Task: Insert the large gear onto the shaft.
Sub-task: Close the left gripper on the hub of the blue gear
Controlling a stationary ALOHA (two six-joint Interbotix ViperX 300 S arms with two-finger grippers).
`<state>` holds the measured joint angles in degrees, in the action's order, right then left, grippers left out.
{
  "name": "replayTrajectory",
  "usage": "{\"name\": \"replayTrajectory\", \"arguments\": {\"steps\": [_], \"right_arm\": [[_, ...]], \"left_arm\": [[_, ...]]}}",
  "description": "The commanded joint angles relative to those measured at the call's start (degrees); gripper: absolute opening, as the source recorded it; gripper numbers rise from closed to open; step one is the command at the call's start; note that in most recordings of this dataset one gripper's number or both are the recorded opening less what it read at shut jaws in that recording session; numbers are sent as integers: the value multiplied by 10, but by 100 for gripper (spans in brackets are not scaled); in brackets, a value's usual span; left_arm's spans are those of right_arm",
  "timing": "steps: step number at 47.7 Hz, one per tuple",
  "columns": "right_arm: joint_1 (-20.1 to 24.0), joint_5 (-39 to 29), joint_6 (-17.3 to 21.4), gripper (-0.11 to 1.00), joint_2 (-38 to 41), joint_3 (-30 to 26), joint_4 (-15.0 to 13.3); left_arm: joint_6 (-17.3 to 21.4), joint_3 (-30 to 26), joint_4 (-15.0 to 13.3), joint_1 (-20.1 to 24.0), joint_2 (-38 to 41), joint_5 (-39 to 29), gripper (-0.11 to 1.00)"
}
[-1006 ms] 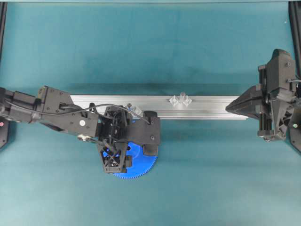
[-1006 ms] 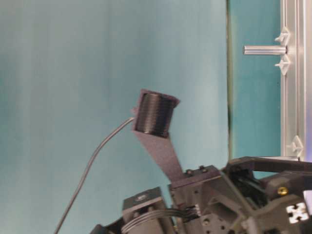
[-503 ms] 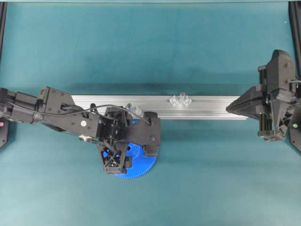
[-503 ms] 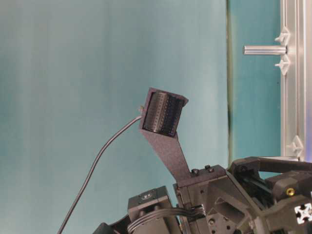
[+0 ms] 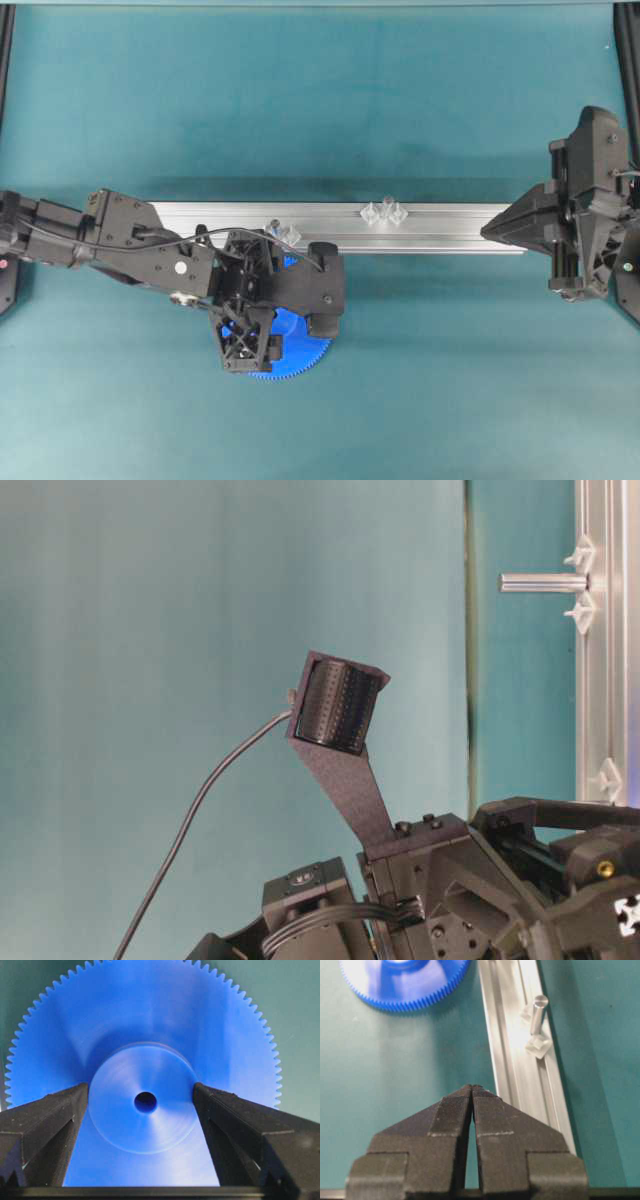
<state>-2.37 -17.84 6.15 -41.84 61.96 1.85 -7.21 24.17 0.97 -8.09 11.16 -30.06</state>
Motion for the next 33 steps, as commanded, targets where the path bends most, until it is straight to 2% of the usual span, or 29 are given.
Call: {"name": "replayTrajectory", "arguments": {"steps": [1,7,33], "right_arm": [[2,5,4,10,-1,-5,2],[2,5,4,10,-1,-4,2],[1,11,4,10,-15,4,3]], "left_arm": [[2,-6,2,-6,-4,-15,90],[2,-7,2,-7,-4,-33,90],[2,-10,2,-12,-4,-37,90]]}}
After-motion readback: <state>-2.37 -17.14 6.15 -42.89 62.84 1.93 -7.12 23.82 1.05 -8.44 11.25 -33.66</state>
